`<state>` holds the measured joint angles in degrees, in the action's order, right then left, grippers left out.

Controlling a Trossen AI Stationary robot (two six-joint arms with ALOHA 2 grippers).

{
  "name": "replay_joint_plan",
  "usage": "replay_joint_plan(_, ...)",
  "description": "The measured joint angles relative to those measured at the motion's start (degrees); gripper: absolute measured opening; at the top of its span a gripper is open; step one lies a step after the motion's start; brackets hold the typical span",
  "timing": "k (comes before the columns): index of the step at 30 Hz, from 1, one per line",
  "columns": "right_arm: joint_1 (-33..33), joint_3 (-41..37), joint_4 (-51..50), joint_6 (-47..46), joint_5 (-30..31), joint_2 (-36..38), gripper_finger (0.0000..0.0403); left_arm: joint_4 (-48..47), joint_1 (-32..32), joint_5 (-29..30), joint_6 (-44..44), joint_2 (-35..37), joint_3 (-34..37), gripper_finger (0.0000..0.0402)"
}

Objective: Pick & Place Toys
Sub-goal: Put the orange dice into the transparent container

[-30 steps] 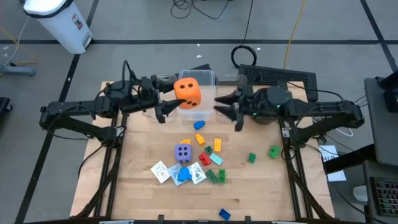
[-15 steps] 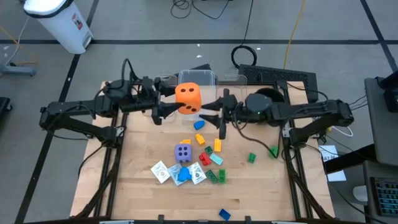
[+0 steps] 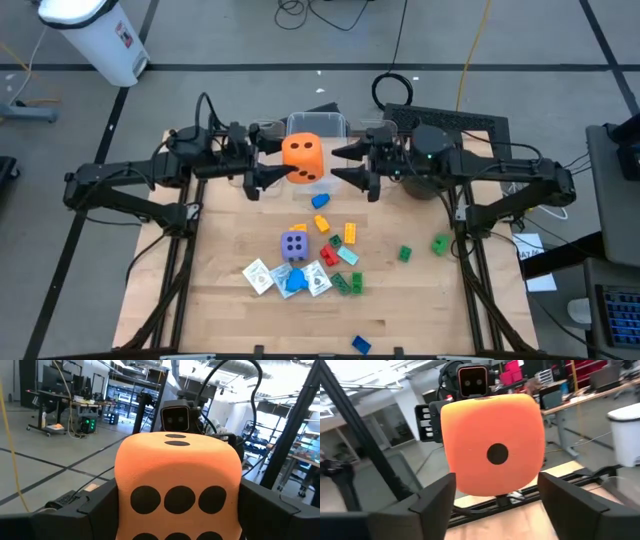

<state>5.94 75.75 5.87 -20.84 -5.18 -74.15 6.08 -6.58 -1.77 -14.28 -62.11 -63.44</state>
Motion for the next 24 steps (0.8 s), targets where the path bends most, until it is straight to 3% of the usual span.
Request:
replay_joint_plan(11,1.29,-0.04,2.91,-1.17,-4.19,-3.53,0.0367,1.51,-1.30,-3.85,-1.27,-0.79,-0.02,0.0313)
replay_joint_plan(16,1.28,-0.05,6.22,-2.86,-8.00,-3.76,0.0377,1.45,-1.94,-4.81,-1.17,-0.85,-0.05,0.0314)
replay_joint_plan(24,1.27,-0.13,6.77,-3.98,-8.13,-3.67,0.0378,2.16,-2.51,-5.80,-2.40,-1.00,-0.02,0.0313)
